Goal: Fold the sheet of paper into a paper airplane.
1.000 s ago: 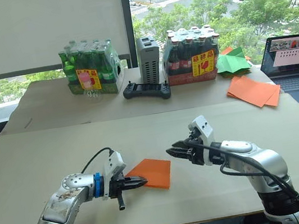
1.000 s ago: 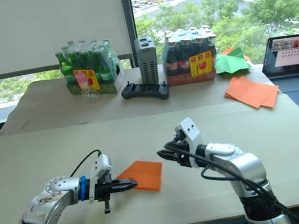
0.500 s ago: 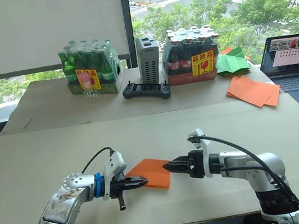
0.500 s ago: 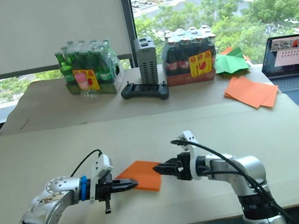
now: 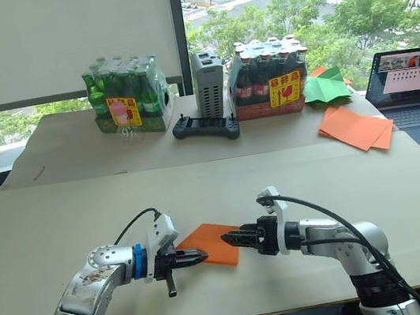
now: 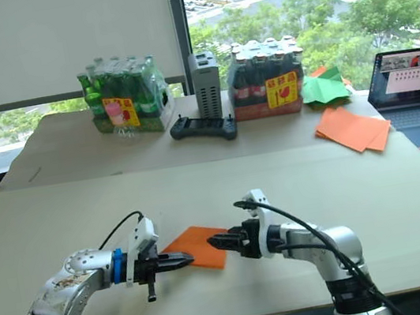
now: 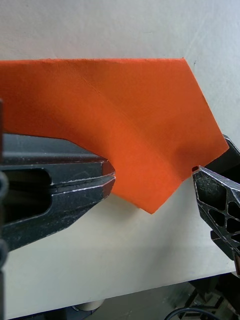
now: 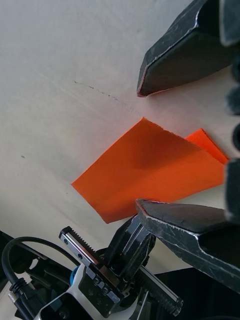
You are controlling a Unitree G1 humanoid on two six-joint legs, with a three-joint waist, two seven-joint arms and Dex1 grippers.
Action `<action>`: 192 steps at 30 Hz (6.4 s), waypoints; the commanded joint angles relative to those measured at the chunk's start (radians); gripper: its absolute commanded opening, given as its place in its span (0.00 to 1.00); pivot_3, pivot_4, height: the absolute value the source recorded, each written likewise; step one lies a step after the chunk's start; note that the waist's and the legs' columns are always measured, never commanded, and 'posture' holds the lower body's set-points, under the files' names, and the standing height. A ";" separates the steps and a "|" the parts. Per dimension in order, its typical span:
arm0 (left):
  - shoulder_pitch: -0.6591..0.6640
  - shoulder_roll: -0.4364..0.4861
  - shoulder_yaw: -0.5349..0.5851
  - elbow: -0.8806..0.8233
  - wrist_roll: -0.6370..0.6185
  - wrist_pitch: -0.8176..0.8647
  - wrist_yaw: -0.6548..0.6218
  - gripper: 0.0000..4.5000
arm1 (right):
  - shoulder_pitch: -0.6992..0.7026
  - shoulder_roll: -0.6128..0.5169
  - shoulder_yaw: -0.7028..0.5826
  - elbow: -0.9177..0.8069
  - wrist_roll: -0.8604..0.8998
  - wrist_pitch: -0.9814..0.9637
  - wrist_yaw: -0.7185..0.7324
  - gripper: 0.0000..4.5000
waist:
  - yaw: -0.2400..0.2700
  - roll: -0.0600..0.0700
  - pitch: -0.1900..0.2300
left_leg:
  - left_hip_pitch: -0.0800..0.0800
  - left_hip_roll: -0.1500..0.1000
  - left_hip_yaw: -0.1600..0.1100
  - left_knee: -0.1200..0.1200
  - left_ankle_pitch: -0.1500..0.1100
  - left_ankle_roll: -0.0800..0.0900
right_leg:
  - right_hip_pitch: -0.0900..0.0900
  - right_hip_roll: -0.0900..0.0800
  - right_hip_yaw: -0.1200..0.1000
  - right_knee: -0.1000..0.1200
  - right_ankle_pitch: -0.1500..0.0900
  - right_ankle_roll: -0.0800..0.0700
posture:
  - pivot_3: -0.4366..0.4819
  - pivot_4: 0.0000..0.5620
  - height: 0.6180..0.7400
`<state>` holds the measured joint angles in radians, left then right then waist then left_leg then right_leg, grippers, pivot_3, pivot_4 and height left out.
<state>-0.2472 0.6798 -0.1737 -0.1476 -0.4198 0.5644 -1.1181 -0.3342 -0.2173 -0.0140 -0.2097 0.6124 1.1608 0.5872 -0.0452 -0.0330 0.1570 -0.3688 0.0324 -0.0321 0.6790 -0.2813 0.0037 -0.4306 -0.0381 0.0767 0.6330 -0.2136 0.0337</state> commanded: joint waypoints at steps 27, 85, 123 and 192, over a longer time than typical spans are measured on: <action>-0.010 0.028 0.018 -0.017 0.015 -0.003 -0.004 0.00 | 0.152 -0.247 0.428 -0.137 -0.519 -0.950 0.098 0.00 | 0.000 0.000 0.000 | 0.000 0.000 0.000 0.000 0.000 0.000 | 0.000 0.000 0.000 -0.001 0.000 0.001 | 0.48 0.27 0.94; -0.168 0.136 0.143 0.011 -0.043 0.019 -0.090 0.00 | 0.070 -0.339 0.552 0.353 -1.215 -1.925 -0.129 0.00 | 0.001 -0.002 -0.001 | 0.011 0.000 0.001 0.000 0.000 0.000 | 0.010 0.000 0.000 -0.001 -0.001 -0.001 | 0.48 0.27 0.94; 0.000 0.081 -0.068 0.032 0.193 -0.228 -0.067 0.00 | 0.058 -0.218 0.379 -0.270 -0.451 -0.770 0.260 0.58 | 0.001 -0.003 -0.001 | 0.013 0.001 0.005 -0.002 0.000 0.000 | 0.009 0.002 0.006 0.000 -0.001 0.000 | 0.48 0.27 0.94; -0.035 0.073 -0.095 0.115 0.242 -0.294 -0.125 0.00 | -0.007 -0.141 0.553 -0.073 -0.636 -0.706 0.175 0.01 | 0.001 -0.002 -0.001 | 0.009 0.001 0.004 -0.002 0.000 0.000 | 0.007 0.002 0.004 -0.001 -0.001 0.001 | 0.48 0.27 0.94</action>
<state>-0.2937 0.7479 -0.2516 -0.0463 -0.2034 0.2656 -1.2465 -0.3263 -0.3658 0.5604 -0.2710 -0.0299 0.4656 0.7603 -0.0442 -0.0349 0.1560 -0.3594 0.0332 -0.0278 0.6771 -0.2815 0.0040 -0.4239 -0.0362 0.0812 0.6320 -0.2150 0.0342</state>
